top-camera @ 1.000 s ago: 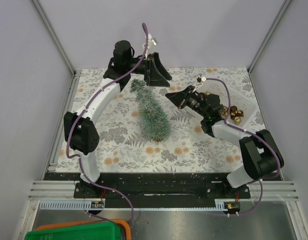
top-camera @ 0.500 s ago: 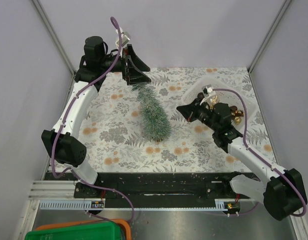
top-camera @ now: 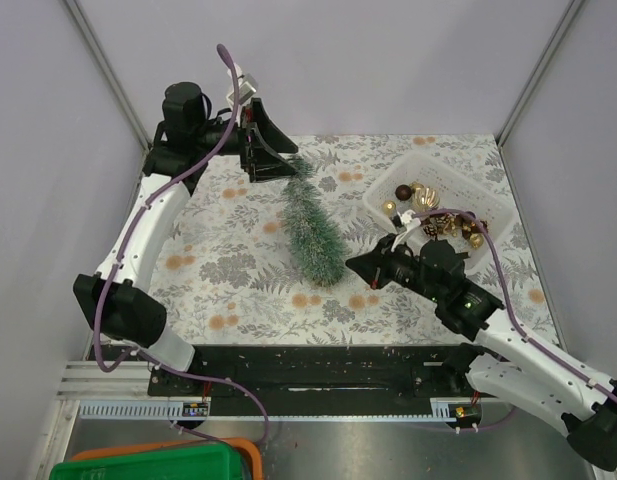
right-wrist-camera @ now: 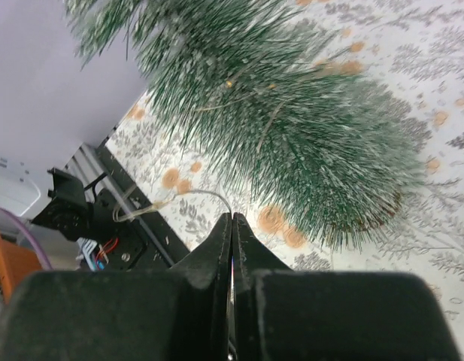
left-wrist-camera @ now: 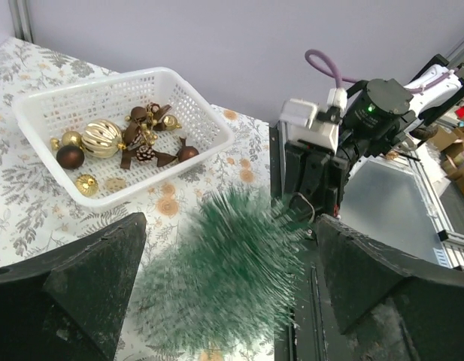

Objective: Decorate the small christmas tree

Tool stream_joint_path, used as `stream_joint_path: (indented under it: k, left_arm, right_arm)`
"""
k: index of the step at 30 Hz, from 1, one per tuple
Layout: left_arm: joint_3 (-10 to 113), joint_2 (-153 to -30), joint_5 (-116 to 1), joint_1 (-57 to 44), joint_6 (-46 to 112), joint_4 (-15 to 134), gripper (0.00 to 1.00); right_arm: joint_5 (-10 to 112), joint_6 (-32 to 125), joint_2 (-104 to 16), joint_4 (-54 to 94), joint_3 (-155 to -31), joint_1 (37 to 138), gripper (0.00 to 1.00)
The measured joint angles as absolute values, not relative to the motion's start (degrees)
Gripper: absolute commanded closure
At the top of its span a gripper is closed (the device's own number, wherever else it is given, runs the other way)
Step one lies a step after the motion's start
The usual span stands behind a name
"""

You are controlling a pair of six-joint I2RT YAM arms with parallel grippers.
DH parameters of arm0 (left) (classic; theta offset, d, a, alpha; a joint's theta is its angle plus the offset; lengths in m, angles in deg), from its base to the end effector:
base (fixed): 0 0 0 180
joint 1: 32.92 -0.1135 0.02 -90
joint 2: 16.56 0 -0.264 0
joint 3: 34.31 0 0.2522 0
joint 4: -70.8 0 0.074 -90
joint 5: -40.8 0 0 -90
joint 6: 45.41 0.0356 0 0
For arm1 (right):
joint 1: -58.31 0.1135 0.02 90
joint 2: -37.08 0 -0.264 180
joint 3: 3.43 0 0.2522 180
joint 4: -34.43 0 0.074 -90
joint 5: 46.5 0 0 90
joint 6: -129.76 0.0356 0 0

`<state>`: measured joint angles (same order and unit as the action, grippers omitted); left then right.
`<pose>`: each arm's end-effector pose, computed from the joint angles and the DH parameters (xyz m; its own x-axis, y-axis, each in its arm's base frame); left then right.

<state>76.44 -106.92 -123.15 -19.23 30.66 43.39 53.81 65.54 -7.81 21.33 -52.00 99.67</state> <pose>0.3235 -0.1140 0.4551 -0.3541 0.0178 -0.9350 0.9344 0.0486 -0.3529 0.1401 0.1318 0.2982 -0.4510 0.1730 -0.8756 -0.6513 0.6069 0.4554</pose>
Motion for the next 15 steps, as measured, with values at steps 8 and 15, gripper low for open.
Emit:
stream_joint_path:
  k: [8, 15]
  left_arm:
    - [73.09, -102.62, -123.15, -19.27, 32.43, 43.56, 0.01]
    - [67.63, -100.04, -123.13, -19.06, 33.46, 43.52, 0.01]
  right_arm:
    - [53.50, 66.54, -17.21, 20.63, -54.01, 106.82, 0.88]
    - [53.44, 67.61, -25.97, 22.97, -57.00, 107.98, 0.66]
